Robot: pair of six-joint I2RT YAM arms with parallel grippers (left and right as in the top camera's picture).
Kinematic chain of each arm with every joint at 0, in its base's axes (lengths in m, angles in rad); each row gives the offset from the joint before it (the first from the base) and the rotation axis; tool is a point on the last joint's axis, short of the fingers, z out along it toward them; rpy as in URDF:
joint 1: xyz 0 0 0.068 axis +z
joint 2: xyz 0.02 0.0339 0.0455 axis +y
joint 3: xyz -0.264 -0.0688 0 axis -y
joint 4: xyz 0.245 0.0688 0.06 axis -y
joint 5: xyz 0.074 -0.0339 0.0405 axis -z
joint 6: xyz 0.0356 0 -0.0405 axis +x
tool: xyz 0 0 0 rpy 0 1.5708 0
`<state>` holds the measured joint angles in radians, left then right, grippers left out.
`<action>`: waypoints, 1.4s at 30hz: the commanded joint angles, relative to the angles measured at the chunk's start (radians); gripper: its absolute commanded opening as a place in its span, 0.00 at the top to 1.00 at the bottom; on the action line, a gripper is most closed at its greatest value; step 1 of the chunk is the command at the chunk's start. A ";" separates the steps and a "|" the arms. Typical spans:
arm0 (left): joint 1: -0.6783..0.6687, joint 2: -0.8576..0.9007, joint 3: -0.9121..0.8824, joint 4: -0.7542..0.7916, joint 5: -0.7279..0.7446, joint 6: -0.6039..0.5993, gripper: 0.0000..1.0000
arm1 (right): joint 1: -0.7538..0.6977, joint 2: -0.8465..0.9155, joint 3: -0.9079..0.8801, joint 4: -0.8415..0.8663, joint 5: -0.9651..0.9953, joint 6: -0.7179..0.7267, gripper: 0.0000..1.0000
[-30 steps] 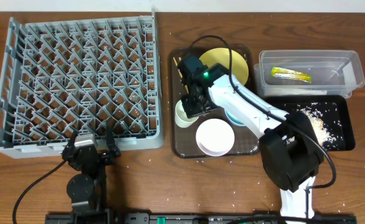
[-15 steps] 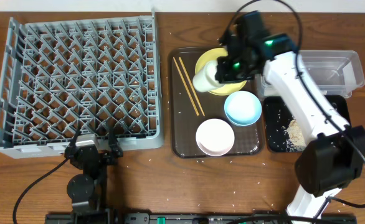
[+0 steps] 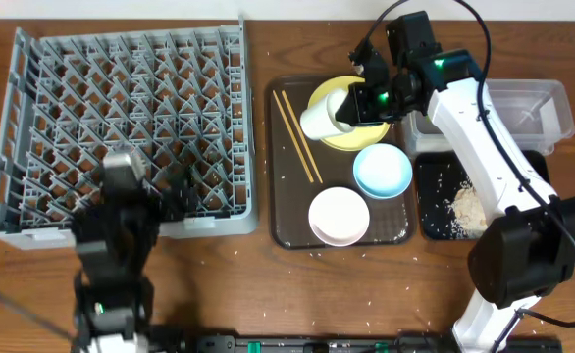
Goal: Sort waste into correct bins and load items into the dishwasher
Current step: 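Hand the white cup from right gripper to left gripper over the rack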
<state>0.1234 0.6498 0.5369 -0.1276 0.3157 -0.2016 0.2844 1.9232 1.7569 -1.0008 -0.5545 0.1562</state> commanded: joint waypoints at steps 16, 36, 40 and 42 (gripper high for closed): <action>0.004 0.478 0.180 0.365 0.691 -1.327 0.12 | -0.008 -0.005 -0.009 0.219 -0.224 0.106 0.99; 0.005 0.478 0.170 0.290 1.114 -0.785 0.12 | 0.093 -0.005 -0.332 0.829 -0.754 0.232 0.99; 0.005 0.480 0.170 0.291 1.170 -0.754 0.12 | 0.137 -0.005 -0.332 0.872 -0.761 0.233 0.99; 0.005 0.483 0.170 0.291 1.175 -0.733 0.12 | 0.154 -0.005 -0.332 0.895 -0.761 0.248 0.99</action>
<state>0.1234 1.1305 0.7021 0.1608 1.4189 -1.0161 0.4149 1.9236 1.4273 -0.1234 -1.2713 0.3893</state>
